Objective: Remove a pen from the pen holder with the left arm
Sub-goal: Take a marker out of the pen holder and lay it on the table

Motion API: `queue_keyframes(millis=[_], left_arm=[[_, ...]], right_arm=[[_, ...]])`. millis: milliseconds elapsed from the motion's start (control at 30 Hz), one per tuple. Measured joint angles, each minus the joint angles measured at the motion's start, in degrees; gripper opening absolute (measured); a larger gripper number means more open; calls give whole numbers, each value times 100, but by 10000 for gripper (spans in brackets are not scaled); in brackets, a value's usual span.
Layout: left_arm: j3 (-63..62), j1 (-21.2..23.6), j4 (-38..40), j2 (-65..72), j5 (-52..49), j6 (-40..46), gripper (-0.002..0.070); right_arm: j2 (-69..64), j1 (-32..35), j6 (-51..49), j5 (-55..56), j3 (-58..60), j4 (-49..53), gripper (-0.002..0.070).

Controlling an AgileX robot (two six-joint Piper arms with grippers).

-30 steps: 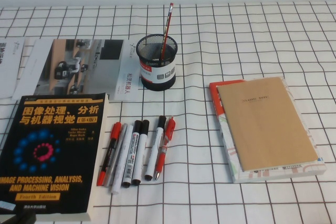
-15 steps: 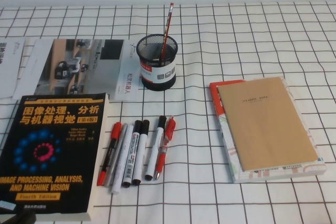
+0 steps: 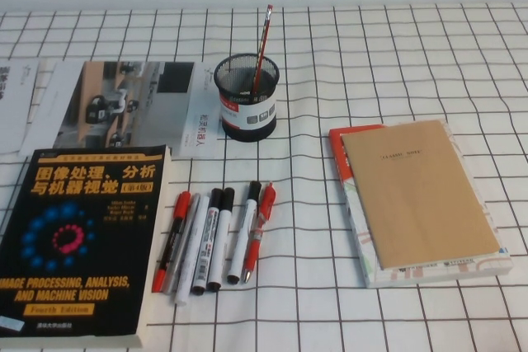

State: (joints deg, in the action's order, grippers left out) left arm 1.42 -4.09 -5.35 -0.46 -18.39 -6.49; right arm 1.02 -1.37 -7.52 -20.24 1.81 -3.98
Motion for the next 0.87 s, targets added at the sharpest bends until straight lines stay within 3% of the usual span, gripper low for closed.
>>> queue_keyframes(millis=[200, 367, 867], left_arm=[[0, 475, 331, -13, 58, 744, -1], [0, 484, 569, -13, -286, 1207, -1], [0, 484, 613, -16, -308, 1263, -1]], right_arm=[[0, 0, 0, 0, 0, 0, -16], [0, 0, 0, 0, 0, 0, -16], [0, 0, 0, 0, 0, 0, -16]])
